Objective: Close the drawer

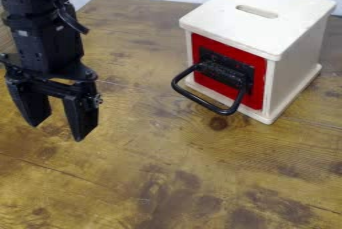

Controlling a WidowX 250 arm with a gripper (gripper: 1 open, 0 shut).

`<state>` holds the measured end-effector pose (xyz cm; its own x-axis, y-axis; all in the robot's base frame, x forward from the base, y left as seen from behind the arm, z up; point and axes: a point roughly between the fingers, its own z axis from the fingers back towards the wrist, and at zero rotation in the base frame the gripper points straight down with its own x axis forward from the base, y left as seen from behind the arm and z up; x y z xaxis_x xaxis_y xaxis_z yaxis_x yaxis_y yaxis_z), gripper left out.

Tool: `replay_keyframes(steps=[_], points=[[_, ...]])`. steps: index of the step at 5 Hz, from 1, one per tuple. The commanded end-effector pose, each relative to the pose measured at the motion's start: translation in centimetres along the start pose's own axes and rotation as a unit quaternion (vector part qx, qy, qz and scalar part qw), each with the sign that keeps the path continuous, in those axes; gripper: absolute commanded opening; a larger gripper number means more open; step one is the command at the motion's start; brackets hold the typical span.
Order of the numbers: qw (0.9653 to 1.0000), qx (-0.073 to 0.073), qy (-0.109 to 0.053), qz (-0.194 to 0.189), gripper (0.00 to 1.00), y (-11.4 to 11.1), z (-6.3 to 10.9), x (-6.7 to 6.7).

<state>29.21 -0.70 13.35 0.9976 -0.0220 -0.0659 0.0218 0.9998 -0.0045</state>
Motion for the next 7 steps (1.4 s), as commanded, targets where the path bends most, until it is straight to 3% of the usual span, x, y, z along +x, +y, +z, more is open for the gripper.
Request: replay_keyframes(steps=[1,2,3,7], points=[[0.9965,0.004,-0.083,-0.008,1.0,0.2,0.3,0.1],[0.9921,0.006,-0.125,-0.011,1.0,0.0,0.7,0.6],[0.9935,0.005,-0.111,-0.022,1.0,0.0,1.6,1.4],[0.9948,0.002,-0.097,-0.031,1.0,-1.2,-1.0,0.4]])
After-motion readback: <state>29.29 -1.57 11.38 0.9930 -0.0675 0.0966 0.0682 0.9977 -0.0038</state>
